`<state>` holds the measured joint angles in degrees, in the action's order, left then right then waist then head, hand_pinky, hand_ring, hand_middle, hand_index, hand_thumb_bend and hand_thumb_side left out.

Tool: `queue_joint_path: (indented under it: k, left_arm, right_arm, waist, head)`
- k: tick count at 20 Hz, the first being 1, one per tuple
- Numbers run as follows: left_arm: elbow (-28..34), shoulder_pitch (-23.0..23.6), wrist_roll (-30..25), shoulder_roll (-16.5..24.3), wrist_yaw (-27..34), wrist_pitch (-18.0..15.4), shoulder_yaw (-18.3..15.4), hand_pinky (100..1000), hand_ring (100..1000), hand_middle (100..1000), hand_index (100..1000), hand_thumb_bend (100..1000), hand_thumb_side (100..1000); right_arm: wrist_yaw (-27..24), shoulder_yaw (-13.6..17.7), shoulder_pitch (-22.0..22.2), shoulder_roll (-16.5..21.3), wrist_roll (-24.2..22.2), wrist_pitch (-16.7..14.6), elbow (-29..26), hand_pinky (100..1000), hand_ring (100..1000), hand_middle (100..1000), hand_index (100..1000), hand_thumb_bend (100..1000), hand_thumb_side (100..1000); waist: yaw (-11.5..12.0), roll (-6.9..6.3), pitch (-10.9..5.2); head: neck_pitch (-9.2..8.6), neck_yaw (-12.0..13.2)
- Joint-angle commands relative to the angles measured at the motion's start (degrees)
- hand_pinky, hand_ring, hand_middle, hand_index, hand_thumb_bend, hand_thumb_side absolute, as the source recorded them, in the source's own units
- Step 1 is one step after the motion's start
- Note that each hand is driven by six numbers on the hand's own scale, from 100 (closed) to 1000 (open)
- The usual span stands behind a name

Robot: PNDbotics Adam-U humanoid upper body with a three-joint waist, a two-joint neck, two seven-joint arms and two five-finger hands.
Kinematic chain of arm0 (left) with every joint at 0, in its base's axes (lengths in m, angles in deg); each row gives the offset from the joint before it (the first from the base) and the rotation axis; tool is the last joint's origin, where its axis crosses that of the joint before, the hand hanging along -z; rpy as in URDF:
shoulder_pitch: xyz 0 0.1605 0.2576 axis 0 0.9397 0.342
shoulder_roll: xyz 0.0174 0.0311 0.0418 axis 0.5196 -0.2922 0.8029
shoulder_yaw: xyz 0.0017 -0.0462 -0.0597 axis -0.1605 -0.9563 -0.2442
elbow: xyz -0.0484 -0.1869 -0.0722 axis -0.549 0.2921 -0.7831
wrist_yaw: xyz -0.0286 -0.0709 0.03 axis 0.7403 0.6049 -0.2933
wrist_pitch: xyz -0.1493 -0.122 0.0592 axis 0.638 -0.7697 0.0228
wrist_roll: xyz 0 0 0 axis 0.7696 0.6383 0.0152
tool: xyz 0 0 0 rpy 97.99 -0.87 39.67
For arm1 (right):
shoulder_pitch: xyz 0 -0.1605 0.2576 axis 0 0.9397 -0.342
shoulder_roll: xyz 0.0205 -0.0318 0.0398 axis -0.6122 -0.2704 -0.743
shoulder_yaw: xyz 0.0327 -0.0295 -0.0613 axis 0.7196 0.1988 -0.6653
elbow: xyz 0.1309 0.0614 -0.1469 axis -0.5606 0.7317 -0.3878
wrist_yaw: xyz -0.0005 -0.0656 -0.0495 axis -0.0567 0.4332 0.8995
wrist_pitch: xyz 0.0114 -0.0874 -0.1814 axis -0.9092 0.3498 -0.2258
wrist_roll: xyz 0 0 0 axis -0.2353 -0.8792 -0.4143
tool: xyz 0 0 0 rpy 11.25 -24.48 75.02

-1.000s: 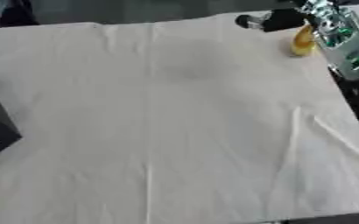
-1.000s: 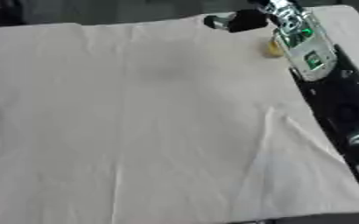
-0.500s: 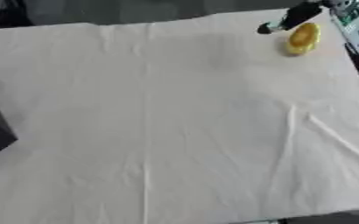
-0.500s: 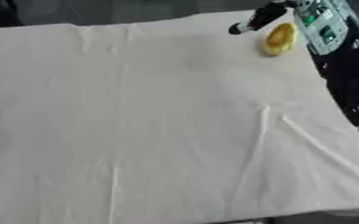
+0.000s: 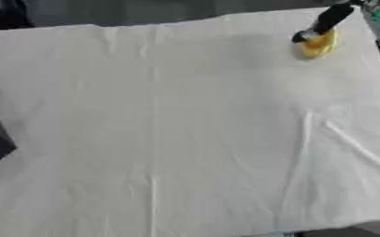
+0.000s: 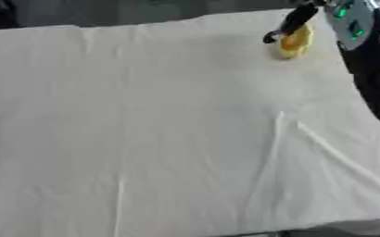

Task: Pick up the objects with one hand, pass them to the other hand, and then place them into the box on the other side of the table.

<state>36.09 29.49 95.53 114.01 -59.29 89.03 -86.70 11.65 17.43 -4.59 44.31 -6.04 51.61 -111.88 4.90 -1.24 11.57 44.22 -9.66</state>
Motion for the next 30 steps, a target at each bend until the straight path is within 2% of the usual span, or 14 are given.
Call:
queue_joint_path:
  k: [1, 3, 9, 20, 30]
  left_arm:
    - [0.57, -0.84, -0.30, 1.83, -0.18, -0.04, -0.28, 796, 759, 762, 758, 707, 456]
    - [0.52, -0.91, -0.40, 1.81, -0.25, -0.03, -0.22, 795, 759, 760, 757, 707, 455]
    - [0.51, -0.98, -0.26, 1.93, -0.27, -0.03, -0.29, 795, 759, 758, 754, 707, 454]
    - [0.49, -1.09, -0.28, 1.98, -0.20, 0.02, -0.27, 795, 759, 756, 751, 717, 449]
    - [0.52, -1.23, -0.14, 2.11, -0.12, -0.03, -0.27, 793, 758, 754, 747, 729, 443]
  right_arm:
    - [2.92, 1.24, -1.95, 2.58, -1.83, -2.73, 0.65, 944, 908, 850, 859, 578, 124]
    - [4.44, 1.50, -2.27, 2.61, -2.76, -4.25, 1.27, 950, 915, 857, 855, 551, 100]
    - [8.84, 1.93, -3.13, 2.78, -5.28, -7.47, 2.69, 964, 926, 866, 853, 520, 100]
    - [15.76, 1.35, -3.69, 2.85, -9.32, -11.80, 4.39, 980, 943, 897, 851, 472, 100]
    - [21.65, 0.51, -3.57, 3.77, -9.77, -15.55, 4.02, 994, 952, 921, 866, 469, 100]
  waist:
    - [-0.12, 0.77, -1.90]
    - [-0.15, 0.77, -1.87]
    - [-0.08, 0.75, -1.68]
    - [0.20, 0.69, -1.14]
    - [0.57, 0.89, -0.28]
  head:
    - [-0.32, -0.16]
    - [-0.39, -0.16]
    - [-1.32, -0.25]
    - [-2.81, -0.60]
    - [-3.05, -0.65]
